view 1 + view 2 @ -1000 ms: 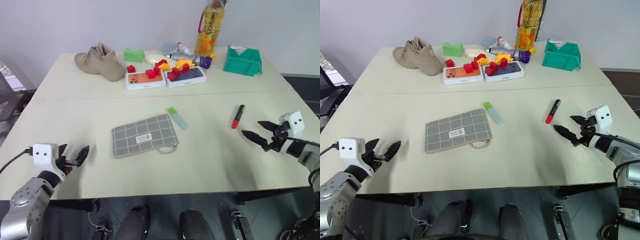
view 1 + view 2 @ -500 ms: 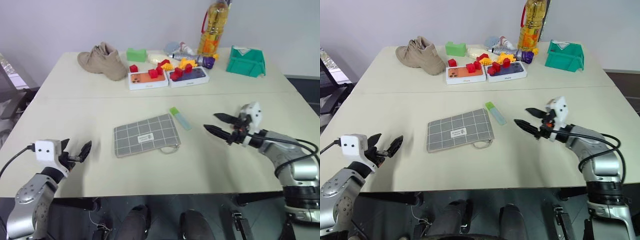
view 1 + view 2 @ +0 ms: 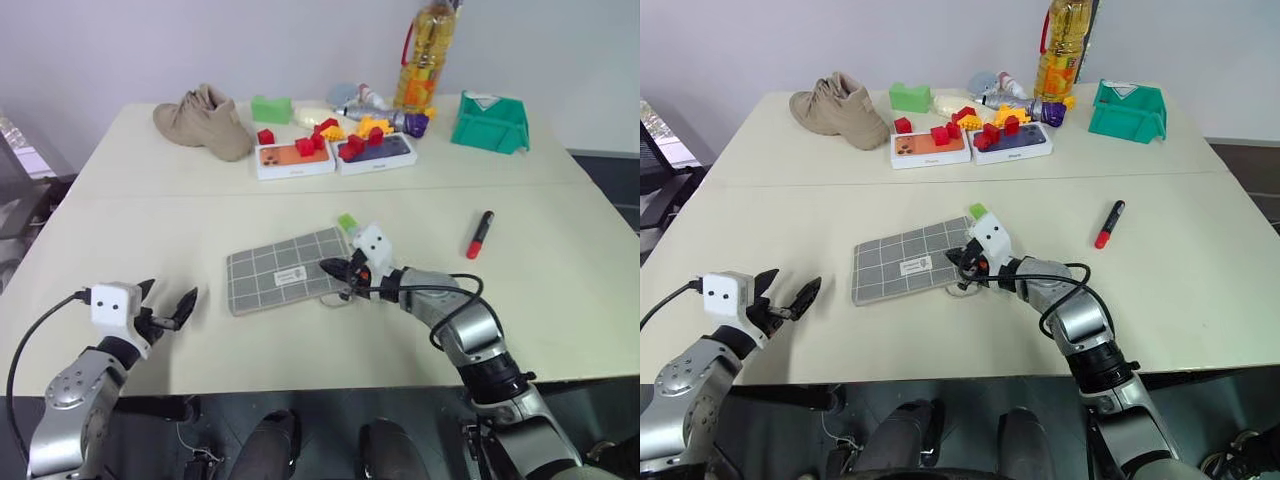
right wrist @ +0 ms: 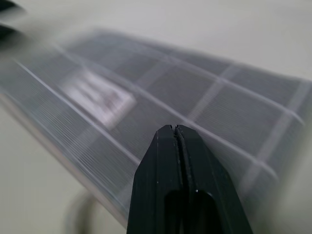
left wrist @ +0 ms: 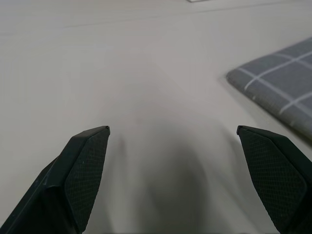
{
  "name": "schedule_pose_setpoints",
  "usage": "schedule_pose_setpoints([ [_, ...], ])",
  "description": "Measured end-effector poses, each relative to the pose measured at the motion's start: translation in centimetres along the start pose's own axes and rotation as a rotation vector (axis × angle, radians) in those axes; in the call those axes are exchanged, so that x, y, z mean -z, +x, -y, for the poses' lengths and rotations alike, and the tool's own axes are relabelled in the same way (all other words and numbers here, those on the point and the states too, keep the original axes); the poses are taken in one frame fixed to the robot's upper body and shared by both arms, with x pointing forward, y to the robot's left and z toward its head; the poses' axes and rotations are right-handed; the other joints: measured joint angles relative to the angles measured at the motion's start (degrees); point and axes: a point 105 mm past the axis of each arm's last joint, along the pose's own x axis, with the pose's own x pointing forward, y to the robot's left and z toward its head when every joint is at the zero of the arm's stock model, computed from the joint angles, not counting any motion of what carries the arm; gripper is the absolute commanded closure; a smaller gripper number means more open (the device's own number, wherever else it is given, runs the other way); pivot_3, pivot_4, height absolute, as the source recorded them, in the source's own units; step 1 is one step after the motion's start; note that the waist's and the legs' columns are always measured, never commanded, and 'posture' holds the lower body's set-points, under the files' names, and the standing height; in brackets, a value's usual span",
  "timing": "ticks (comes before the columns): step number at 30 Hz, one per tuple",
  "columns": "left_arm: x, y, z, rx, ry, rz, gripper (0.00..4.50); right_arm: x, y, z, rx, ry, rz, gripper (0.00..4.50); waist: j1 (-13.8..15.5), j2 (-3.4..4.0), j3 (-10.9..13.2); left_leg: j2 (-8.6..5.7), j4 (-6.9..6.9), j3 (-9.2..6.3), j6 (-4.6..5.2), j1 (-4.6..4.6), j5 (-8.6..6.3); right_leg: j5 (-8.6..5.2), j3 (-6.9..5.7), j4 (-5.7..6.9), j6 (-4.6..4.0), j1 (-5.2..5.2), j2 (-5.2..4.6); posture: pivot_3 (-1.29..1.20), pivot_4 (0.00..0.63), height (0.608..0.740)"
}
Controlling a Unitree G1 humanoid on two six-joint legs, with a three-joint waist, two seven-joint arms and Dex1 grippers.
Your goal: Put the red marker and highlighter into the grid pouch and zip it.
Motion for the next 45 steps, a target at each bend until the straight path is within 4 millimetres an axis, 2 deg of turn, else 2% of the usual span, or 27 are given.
schedule_pose_setpoints([
  [3,-0.4,-0.1,0.2,0.037,0.080,0.005,0.00,-0.1,0.2,0.2,0.008,-0.002,-0.007,4.41,-0.09,-0.03,-0.02,0.03,-0.02,-0.01,0.00,0.04,0.00,0.00,-0.01,0.03,-0.01,0.02,0.03,0.00,0.150,0.739],
  [7,-1.1,-0.3,0.7,0.125,0.275,0.000,0.00,0.0,0.3,0.1,0.004,0.003,-0.017,4.41,-0.10,-0.02,-0.02,0.03,-0.04,-0.01,0.00,0.04,0.00,0.00,-0.01,0.02,-0.02,0.00,0.02,0.00,0.150,0.739],
  [11,-1.5,0.6,1.4,0.236,0.496,0.011,0.00,-0.1,0.6,0.1,0.003,0.028,-0.006,4.41,-0.15,-0.03,-0.03,0.03,-0.12,0.00,-0.01,0.08,0.00,0.03,-0.02,0.02,-0.05,-0.01,0.03,0.00,0.150,0.739],
  [13,-1.6,1.7,2.3,0.343,0.657,0.040,0.00,-0.1,0.7,0.0,0.004,0.032,-0.005,4.41,-0.11,-0.02,-0.04,0.04,-0.16,0.01,-0.02,0.10,0.01,0.03,-0.02,0.02,-0.06,-0.03,0.05,0.00,0.150,0.739],
  [15,-2.0,2.6,3.5,0.417,0.733,0.095,0.00,-0.2,0.9,-0.1,0.003,0.034,-0.004,4.41,-0.22,-0.02,-0.05,0.03,-0.17,0.02,-0.02,0.10,0.01,0.04,-0.01,0.02,-0.05,-0.03,0.05,0.00,0.150,0.739],
  [18,-1.7,3.4,5.3,0.536,0.817,0.149,0.00,-0.2,1.2,-0.3,-0.005,0.039,0.001,4.41,-0.52,-0.03,-0.05,0.03,-0.23,0.03,-0.04,0.09,0.03,0.04,0.00,0.03,-0.04,-0.05,0.05,0.00,0.150,0.739],
  [22,-2.0,4.5,6.6,0.634,0.882,0.221,0.00,-0.3,1.2,-0.2,-0.002,0.037,0.004,4.41,-0.84,-0.03,-0.06,0.04,-0.23,0.00,-0.07,0.10,0.06,0.05,-0.02,0.11,-0.04,-0.06,0.07,0.00,0.150,0.739],
  [25,-1.9,4.9,7.5,0.709,0.921,0.264,0.83,-0.3,1.3,-0.2,0.000,0.038,0.005,4.50,-1.19,-0.04,-0.06,0.02,-0.21,0.01,-0.07,0.10,0.06,0.05,-0.02,0.13,-0.03,-0.02,0.07,0.00,0.150,0.739],
  [30,-0.8,4.8,8.1,0.805,0.949,0.275,3.29,-0.3,1.2,-0.1,0.006,0.036,0.004,4.50,-1.33,-0.04,-0.06,0.03,-0.22,0.01,-0.06,0.10,0.07,0.05,-0.02,0.20,-0.02,0.00,0.09,0.00,0.150,0.739],
  [32,-1.4,5.1,8.0,0.807,0.963,0.301,4.33,-0.3,1.2,-0.1,0.012,0.034,0.002,4.50,-1.25,-0.05,-0.07,0.04,-0.19,-0.02,-0.06,0.13,0.07,0.04,-0.06,0.20,-0.02,-0.04,0.10,0.00,0.150,0.739],
  [33,-1.7,5.3,7.9,0.807,0.968,0.311,4.47,-0.3,1.2,-0.1,0.013,0.034,0.003,4.50,-1.27,-0.04,-0.07,0.03,-0.19,-0.02,-0.06,0.14,0.07,0.04,-0.05,0.21,-0.02,-0.02,0.10,0.00,0.150,0.739],
  [38,-1.7,5.4,7.7,0.802,0.938,0.310,4.47,-0.4,1.1,0.0,0.027,0.034,0.016,4.50,-1.38,-0.04,-0.07,0.04,-0.19,-0.01,-0.05,0.14,0.07,0.04,-0.04,0.25,-0.01,0.02,0.10,0.00,0.150,0.739],
  [42,-1.5,5.4,7.8,0.772,0.804,0.262,4.47,-1.3,0.1,1.1,0.056,0.018,0.063,4.50,-1.52,-0.02,-0.05,0.04,-0.19,0.01,-0.05,0.06,0.07,0.04,0.01,0.26,-0.01,0.04,0.10,0.00,0.150,0.739],
  [45,-1.6,5.4,8.2,0.717,0.666,0.231,4.50,-2.5,-1.8,2.6,0.062,-0.019,0.091,3.21,-1.49,-0.02,-0.01,0.04,-0.19,0.01,-0.05,0.02,0.07,0.04,0.01,0.26,0.00,0.02,0.10,0.00,0.150,0.739],
])
